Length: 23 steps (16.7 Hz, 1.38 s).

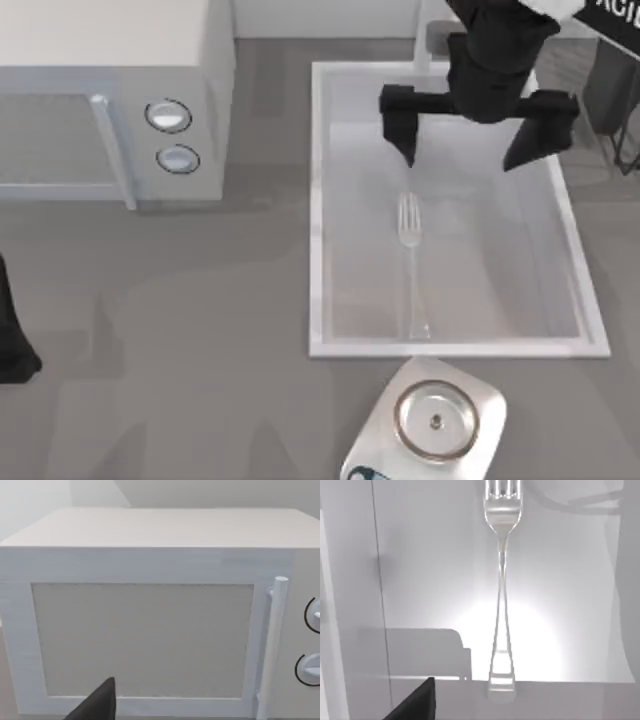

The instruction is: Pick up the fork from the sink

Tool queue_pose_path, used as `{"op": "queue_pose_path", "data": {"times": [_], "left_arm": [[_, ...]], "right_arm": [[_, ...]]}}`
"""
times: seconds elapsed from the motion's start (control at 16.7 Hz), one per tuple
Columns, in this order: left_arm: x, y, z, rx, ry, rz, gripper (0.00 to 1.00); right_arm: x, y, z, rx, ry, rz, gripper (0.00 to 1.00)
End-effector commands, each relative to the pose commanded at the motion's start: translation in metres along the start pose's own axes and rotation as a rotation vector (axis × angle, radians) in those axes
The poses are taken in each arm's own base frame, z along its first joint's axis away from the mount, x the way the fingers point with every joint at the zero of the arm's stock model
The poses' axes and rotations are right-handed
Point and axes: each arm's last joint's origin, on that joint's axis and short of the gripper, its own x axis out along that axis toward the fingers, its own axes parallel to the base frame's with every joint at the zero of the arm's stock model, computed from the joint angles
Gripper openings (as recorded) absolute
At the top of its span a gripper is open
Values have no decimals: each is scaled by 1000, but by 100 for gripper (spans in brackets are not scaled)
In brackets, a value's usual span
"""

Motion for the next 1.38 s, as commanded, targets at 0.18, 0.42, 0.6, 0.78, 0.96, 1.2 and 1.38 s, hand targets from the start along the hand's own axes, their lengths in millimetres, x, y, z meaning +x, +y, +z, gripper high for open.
{"op": "queue_pose_path", "data": {"times": [0.18, 0.42, 0.6, 0.78, 0.96, 1.2, 1.38], "left_arm": [[0, 0, 0, 0, 0, 0, 100], [0, 0, 0, 0, 0, 0, 100], [0, 0, 0, 0, 0, 0, 100], [0, 0, 0, 0, 0, 0, 100], [0, 0, 0, 0, 0, 0, 100], [0, 0, 0, 0, 0, 0, 100], [0, 0, 0, 0, 0, 0, 100]], "right_arm": [[35, 19, 8, -7, 79, -36, 100], [54, 27, 9, -11, 118, -55, 100], [54, 27, 9, -11, 118, -55, 100], [61, 25, 10, -6, 120, -56, 100], [95, 25, 10, -7, 122, -57, 100], [159, 24, 4, -9, 104, -48, 100], [195, 20, -6, -11, 114, -53, 100]]}}
